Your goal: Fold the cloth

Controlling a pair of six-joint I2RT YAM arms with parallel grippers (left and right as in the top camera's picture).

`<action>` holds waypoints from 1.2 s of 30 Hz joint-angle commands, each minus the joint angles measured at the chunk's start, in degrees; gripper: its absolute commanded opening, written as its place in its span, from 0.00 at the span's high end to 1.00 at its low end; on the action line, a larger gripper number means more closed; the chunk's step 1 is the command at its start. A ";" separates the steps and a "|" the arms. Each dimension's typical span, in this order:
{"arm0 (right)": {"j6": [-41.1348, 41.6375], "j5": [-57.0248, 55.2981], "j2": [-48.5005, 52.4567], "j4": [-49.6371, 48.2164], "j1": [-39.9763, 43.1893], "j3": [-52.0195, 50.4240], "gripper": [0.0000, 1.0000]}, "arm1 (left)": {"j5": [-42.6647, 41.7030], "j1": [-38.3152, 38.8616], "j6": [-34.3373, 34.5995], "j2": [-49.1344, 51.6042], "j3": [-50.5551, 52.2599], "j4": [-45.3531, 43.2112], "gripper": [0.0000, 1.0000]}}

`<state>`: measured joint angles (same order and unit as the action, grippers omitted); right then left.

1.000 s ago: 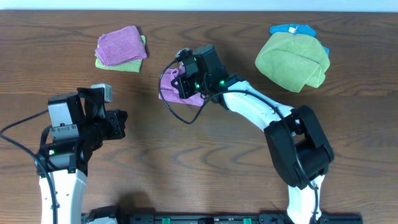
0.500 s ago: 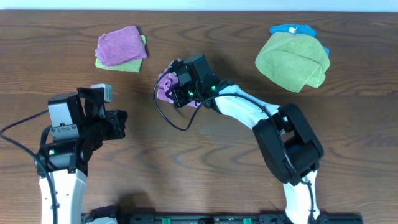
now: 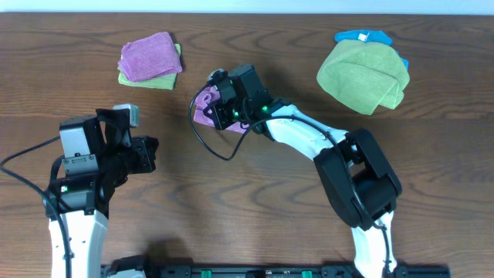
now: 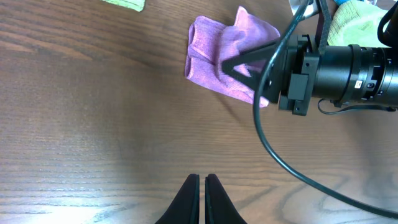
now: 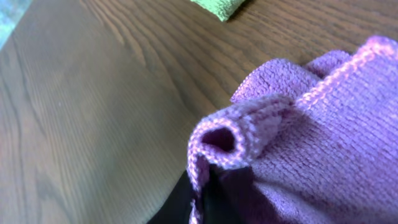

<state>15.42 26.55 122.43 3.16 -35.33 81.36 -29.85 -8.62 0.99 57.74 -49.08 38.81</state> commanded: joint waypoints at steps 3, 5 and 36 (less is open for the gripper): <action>1.29 -0.66 0.22 -0.20 -0.22 1.20 0.15 | -0.92 -0.35 -1.27 -0.44 0.17 0.11 0.94; 1.29 -0.66 0.20 -0.20 -0.15 1.20 0.01 | -0.92 -0.35 -1.27 -0.44 0.17 0.13 0.94; -5.88 -11.04 -0.87 51.06 6.97 32.68 0.94 | -10.80 8.52 -0.02 18.27 0.22 -15.65 0.94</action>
<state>10.50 17.37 122.43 52.64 -29.80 112.27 -38.13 -2.61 0.25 73.89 -49.08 24.91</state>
